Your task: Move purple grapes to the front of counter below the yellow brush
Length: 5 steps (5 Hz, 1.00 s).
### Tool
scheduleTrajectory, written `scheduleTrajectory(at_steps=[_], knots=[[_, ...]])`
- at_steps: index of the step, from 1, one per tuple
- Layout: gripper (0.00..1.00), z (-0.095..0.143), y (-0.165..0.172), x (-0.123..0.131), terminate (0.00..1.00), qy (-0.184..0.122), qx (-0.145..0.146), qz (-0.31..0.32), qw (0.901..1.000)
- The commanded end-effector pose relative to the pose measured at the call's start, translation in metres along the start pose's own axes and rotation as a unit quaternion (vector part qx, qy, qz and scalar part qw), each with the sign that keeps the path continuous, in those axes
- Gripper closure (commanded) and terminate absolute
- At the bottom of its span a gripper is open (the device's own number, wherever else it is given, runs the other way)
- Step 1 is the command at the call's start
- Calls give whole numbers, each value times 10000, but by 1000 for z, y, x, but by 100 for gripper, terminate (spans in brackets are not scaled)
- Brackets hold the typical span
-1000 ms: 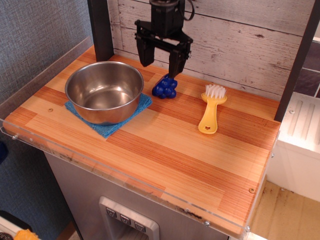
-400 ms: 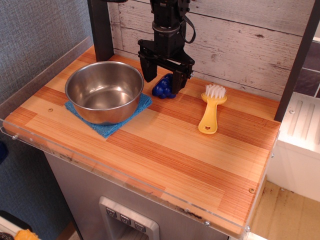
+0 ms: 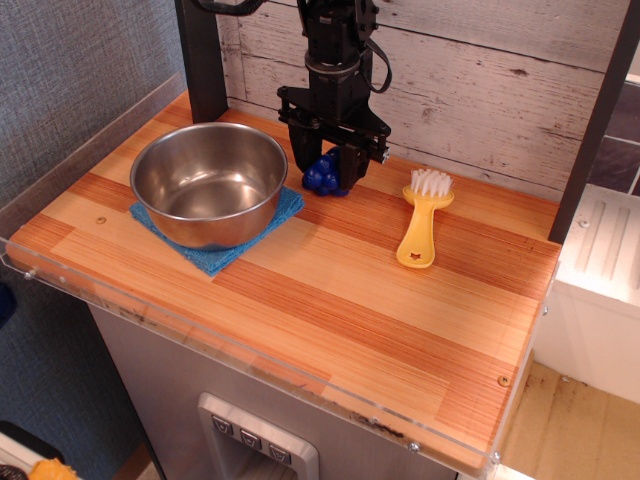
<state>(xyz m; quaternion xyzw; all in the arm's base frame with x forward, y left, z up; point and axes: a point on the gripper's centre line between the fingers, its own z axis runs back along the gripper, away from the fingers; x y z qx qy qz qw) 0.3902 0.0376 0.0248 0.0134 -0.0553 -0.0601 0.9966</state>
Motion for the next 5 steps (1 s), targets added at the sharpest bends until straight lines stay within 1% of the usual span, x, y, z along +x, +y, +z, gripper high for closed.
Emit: scheduleTrajectory(at_steps=[1,2,3,4,5], knots=[[100,66,-7,7,0,-854,-288,-161,9958],[100,73,-39,-13,0,-703,-442,-697,9941],[100,58,-71,-43,0,-302,-511,-1209,9909],[100,48,-104,-74,0,-27,-492,-1884,9809],[100,44,-127,-93,0,76,-449,-2286,9725]])
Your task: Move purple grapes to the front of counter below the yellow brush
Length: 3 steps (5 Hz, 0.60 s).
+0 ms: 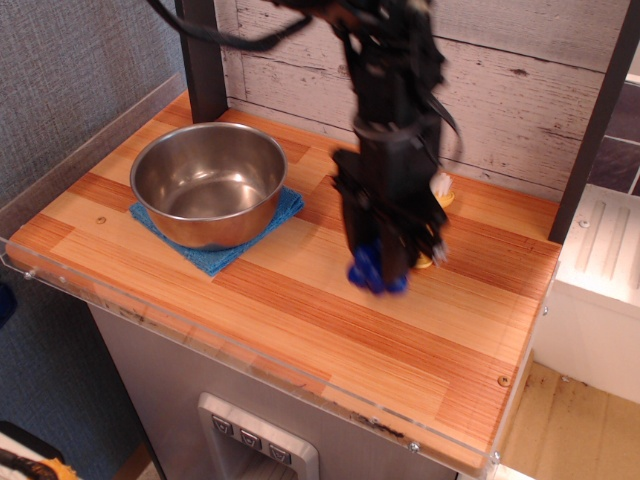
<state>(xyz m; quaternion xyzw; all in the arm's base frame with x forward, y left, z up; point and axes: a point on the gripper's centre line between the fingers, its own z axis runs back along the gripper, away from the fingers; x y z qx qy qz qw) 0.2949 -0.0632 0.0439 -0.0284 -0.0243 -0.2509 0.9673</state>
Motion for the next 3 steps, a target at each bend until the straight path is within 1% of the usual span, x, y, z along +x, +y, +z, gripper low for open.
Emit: scheduleTrajectory(at_steps=[1,2,3], knots=[[100,5,-30,-10,0,-13,165,-476,9987],[100,-1,-29,-10,0,116,91,-450,9989],[100,-2,-30,-9,0,134,58,-481,9987]])
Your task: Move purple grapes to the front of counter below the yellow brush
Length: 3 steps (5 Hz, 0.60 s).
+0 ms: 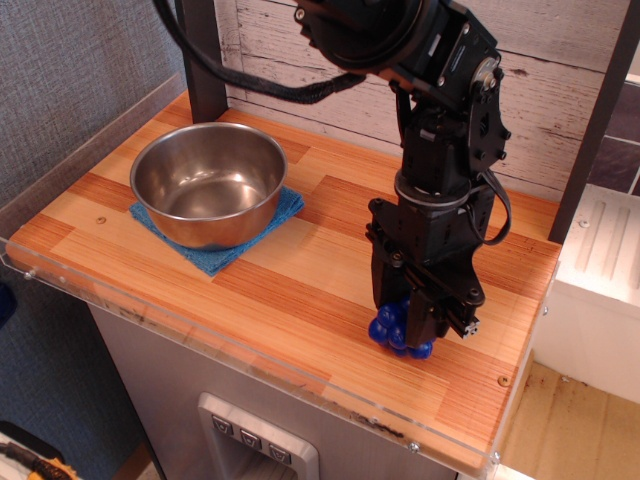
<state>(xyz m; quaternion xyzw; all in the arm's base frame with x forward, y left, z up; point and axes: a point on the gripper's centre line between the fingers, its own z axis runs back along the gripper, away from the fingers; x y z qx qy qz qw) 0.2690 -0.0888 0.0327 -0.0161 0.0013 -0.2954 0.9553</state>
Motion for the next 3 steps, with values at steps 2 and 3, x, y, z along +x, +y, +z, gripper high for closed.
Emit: scheduleTrajectory(at_steps=[2,3], knots=[[0,39,25,-4,0,-498,23,274,9984],[0,67,51,-26,0,-615,255,986,9929]])
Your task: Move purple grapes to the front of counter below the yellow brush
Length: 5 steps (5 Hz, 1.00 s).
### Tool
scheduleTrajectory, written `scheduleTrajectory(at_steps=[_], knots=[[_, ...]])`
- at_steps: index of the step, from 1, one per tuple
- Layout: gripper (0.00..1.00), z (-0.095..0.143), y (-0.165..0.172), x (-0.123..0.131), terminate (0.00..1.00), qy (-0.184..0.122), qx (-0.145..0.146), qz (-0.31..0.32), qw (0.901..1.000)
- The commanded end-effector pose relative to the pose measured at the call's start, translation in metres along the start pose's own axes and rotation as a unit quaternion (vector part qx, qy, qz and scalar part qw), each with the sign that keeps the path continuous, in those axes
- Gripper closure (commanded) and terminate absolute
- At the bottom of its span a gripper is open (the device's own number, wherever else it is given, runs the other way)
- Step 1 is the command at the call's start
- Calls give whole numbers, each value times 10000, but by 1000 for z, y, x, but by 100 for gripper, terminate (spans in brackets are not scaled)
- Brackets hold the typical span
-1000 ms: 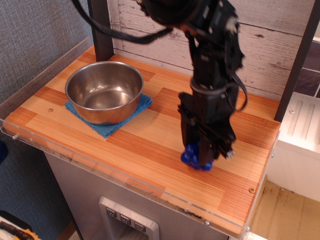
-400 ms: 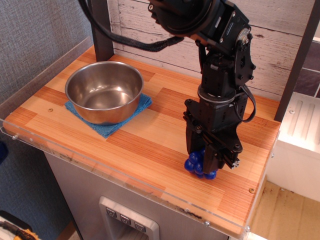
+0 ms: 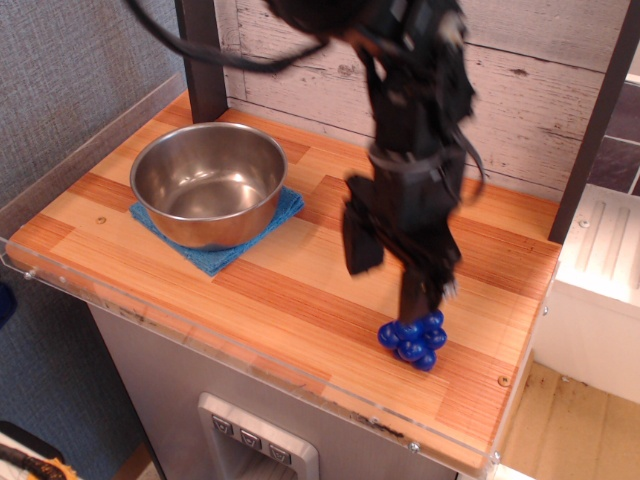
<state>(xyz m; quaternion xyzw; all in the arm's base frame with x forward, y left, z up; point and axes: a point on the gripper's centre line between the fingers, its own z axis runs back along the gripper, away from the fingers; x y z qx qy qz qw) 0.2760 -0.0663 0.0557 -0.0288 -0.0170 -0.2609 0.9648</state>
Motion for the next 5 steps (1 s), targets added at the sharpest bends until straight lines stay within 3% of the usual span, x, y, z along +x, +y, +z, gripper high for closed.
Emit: scheduleTrajectory(at_steps=[1,2,4,5], knots=[[0,64,57,-40,0,-507,584,1633,9835],[0,64,62,-47,0,-552,543,2004,9767],[0,63,59,-49,0,-591,388,2055,9761],[0,63,59,-49,100,-591,388,2055,9761]])
